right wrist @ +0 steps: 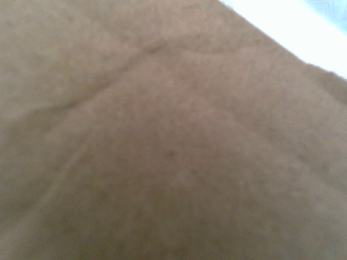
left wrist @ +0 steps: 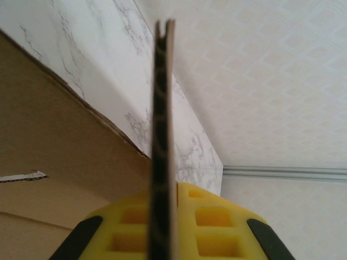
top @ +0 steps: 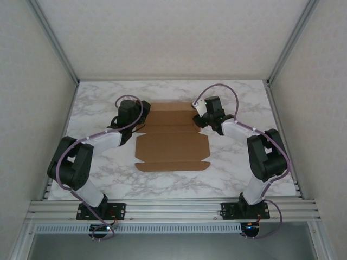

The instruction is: Fold the paper box

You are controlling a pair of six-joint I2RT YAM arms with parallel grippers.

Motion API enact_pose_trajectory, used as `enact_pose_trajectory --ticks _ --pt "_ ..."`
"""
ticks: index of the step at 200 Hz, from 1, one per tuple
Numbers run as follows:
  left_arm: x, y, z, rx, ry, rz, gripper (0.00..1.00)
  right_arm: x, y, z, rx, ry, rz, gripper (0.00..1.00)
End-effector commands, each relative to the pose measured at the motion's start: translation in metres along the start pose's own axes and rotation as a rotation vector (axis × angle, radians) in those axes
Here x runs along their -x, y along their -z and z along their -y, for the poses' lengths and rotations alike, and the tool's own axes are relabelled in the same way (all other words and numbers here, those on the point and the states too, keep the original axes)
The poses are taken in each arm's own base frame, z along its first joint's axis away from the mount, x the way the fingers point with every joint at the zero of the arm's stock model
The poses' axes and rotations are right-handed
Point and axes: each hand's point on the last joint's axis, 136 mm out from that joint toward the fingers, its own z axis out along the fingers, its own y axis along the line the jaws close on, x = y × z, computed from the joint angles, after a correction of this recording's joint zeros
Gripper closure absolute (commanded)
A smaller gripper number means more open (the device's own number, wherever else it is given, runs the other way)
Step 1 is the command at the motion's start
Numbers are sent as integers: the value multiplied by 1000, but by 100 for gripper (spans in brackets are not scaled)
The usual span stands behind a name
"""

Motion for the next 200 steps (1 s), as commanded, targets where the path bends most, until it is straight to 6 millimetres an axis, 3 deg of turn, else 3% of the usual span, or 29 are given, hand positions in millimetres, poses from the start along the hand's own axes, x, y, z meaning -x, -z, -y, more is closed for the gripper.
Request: enact_pose_trajectory --ticks 1,34,73,142,169,200 --pt "-28 -3 -28 103 -12 -115 100 13 -5 9 -50 5 12 57" --pt "-31 -3 -34 119 7 -124 100 8 -10 7 -78 6 -38 65" --pt "-34 -3 -32 111 37 -133 100 -5 -13 20 -164 -64 -118 77" --pt "-41 0 -27 108 69 -129 100 -26 -16 35 -368 -273 -281 81" --pt "-45 0 -26 110 72 -129 100 -37 -12 43 -517 -299 -332 95" --pt "-48 0 -26 116 68 -132 100 -39 -10 41 -570 -335 -323 95"
